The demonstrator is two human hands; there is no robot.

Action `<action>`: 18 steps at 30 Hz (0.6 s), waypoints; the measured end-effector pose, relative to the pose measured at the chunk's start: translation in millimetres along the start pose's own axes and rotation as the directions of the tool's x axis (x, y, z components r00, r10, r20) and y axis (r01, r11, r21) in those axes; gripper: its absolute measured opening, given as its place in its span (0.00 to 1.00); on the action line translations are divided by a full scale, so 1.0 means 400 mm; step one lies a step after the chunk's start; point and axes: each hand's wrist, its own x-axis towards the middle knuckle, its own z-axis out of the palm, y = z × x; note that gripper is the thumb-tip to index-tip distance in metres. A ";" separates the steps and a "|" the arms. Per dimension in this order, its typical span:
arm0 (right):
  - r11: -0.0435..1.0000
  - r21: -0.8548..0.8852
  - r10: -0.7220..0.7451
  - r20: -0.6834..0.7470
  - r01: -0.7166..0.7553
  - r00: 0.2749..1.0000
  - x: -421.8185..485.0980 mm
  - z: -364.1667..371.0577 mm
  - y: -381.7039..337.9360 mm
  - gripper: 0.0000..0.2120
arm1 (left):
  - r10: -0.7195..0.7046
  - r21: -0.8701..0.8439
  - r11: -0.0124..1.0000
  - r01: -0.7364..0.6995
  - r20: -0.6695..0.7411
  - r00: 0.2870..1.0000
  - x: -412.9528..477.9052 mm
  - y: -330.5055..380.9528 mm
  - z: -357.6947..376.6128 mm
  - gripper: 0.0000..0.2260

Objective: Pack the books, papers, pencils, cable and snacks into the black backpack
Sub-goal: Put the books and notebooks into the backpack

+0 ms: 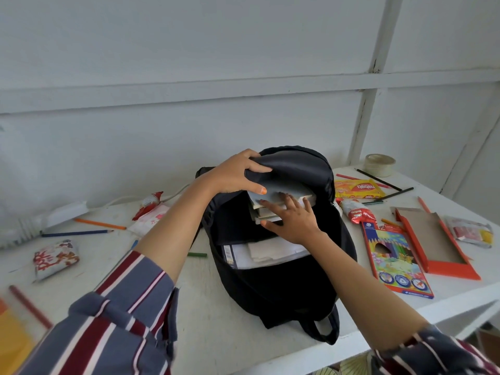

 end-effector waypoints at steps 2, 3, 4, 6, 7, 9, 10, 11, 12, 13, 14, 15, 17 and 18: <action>1.000 -0.010 0.029 -0.015 -0.029 0.999 -0.010 0.006 -0.003 0.28 | -0.001 -0.003 1.000 0.001 0.000 1.000 -0.001 0.000 0.000 0.23; 0.999 -0.009 0.045 -0.015 -0.045 0.999 -0.014 0.007 -0.005 0.29 | -0.001 -0.004 1.000 0.001 -0.001 1.000 -0.001 0.000 -0.001 0.23; 0.998 -0.009 0.058 -0.013 -0.058 0.998 -0.016 0.007 -0.008 0.29 | 0.000 -0.006 1.000 0.000 -0.003 1.000 -0.001 0.001 -0.001 0.23; 0.997 -0.014 0.078 -0.008 -0.078 0.997 -0.016 0.006 -0.008 0.29 | 0.001 -0.010 1.000 -0.001 -0.005 1.000 0.000 0.002 -0.001 0.23; 0.996 -0.006 0.084 -0.003 -0.084 0.996 -0.014 0.005 -0.006 0.28 | -0.001 -0.012 1.000 0.001 -0.004 1.000 0.000 0.002 -0.001 0.23; 0.996 0.030 0.087 0.014 -0.088 0.996 -0.004 -0.004 0.000 0.28 | -0.006 -0.013 1.000 0.006 0.000 1.000 -0.001 0.004 -0.001 0.24; 0.995 0.044 0.085 0.025 -0.086 0.996 0.001 -0.008 0.003 0.28 | -0.008 -0.012 1.000 0.008 0.002 1.000 -0.001 0.004 -0.001 0.24; 0.995 0.051 0.082 0.033 -0.083 0.996 0.006 -0.012 0.006 0.28 | -0.010 -0.010 1.000 0.010 0.004 1.000 -0.001 0.005 0.000 0.24; 0.995 0.055 0.077 0.036 -0.079 0.996 0.011 -0.014 0.008 0.28 | -0.011 -0.008 1.000 0.011 0.006 1.000 -0.001 0.006 -0.001 0.24; 0.996 0.057 0.073 0.037 -0.075 0.997 0.014 -0.016 0.009 0.28 | -0.013 -0.007 1.000 0.013 0.008 1.000 0.000 0.007 -0.001 0.24; 0.996 0.060 0.071 0.040 -0.073 0.997 0.016 -0.018 0.009 0.28 | -0.012 -0.006 1.000 0.013 0.009 1.000 0.000 0.009 -0.001 0.24; 0.995 0.065 0.071 0.044 -0.073 0.997 0.017 -0.018 0.008 0.28 | -0.013 -0.006 1.000 0.013 0.011 1.000 0.000 0.010 -0.001 0.24; 0.994 0.075 0.075 0.054 -0.079 0.996 0.017 -0.019 0.007 0.29 | -0.013 -0.003 1.000 0.013 0.013 1.000 -0.001 0.012 0.000 0.24; 0.994 0.076 0.077 0.060 -0.082 0.995 0.016 -0.021 0.006 0.29 | -0.013 -0.002 1.000 0.013 0.014 1.000 -0.003 0.014 0.000 0.24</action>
